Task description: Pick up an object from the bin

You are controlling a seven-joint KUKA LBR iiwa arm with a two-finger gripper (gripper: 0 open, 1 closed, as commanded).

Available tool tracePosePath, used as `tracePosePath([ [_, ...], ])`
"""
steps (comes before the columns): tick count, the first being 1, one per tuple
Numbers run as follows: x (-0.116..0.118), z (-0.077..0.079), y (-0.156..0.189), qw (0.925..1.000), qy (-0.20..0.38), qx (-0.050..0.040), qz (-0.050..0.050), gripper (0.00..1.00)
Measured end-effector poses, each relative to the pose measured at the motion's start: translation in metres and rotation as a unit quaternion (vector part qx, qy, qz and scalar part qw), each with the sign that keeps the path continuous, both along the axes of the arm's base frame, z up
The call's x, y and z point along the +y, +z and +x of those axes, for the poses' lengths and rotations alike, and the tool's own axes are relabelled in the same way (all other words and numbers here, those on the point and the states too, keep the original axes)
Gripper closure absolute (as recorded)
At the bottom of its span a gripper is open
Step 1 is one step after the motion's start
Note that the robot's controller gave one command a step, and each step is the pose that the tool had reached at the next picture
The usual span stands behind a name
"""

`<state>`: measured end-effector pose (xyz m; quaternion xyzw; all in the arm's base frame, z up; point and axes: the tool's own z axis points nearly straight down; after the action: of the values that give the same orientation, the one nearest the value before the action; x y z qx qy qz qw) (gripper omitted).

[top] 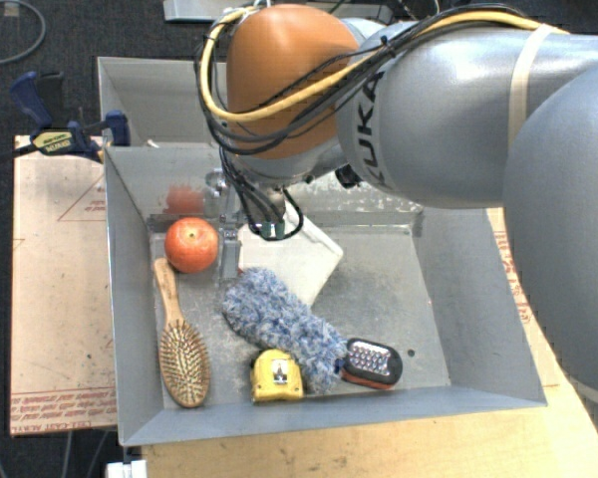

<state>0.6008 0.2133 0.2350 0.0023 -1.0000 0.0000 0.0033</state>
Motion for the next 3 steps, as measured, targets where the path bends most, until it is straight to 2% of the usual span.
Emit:
tracePosePath([
  [1, -0.001, 0.002, 0.006, 1.0000, -0.002, -0.0041, 0.001, 0.00],
  [2, -0.021, -0.006, -0.036, 0.9990, 0.045, -0.0049, 0.001, 0.00],
  [3, -0.071, -0.015, -0.117, 0.9907, 0.136, -0.0059, 0.002, 0.00],
])
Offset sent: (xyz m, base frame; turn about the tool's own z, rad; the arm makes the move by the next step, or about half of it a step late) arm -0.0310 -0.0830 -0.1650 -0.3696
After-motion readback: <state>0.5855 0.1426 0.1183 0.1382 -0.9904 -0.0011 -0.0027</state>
